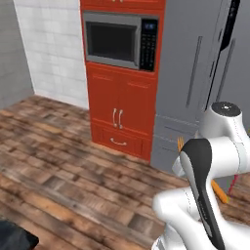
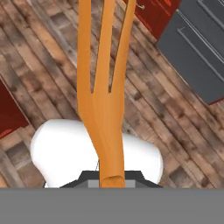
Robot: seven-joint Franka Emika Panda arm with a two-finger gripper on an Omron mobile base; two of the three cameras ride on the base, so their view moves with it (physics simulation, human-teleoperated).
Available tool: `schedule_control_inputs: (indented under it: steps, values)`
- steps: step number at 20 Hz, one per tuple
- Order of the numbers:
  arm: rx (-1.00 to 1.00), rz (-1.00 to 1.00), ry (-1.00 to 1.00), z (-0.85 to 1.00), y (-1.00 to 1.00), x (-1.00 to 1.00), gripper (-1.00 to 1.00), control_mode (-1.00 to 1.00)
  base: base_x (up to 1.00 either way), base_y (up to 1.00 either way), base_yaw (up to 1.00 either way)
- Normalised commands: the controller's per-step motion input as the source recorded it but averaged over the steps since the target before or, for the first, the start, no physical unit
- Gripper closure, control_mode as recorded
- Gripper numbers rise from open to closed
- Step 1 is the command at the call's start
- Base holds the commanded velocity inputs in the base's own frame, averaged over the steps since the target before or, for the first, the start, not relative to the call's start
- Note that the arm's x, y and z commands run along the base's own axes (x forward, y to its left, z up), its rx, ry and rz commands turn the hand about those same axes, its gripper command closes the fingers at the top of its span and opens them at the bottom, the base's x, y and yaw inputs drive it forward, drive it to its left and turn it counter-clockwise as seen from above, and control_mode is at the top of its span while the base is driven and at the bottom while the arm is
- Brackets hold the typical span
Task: Take the fork and place it on the left side of the plate. Then take the spoon and place it on the right side of the plate. Make sure they're directly next to the plate.
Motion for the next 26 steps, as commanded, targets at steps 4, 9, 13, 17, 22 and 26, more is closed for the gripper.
schedule_control_inputs:
  steps: [4,9,13,17,22,26]
  values:
    - [0.0,0.0,0.0,0.0,0.0,0.0,1.0,1.0,0.74,-0.05,0.53]
    - [0.0,0.0,0.0,0.0,0.0,0.0,1.0,1.0,0.72,-0.14,0.54]
    - [0.0,0.0,0.0,0.0,0.0,0.0,1.0,1.0,0.72,-0.18,0.54]
    - [0.0,0.0,0.0,0.0,0.0,0.0,1.0,1.0,0.75,-0.17,0.53]
    - [0.0,0.0,0.0,0.0,0.0,0.0,1.0,1.0,0.78,-0.22,0.52]
    - [0.0,0.0,0.0,0.0,0.0,0.0,1.0,1.0,0.81,-0.24,0.5]
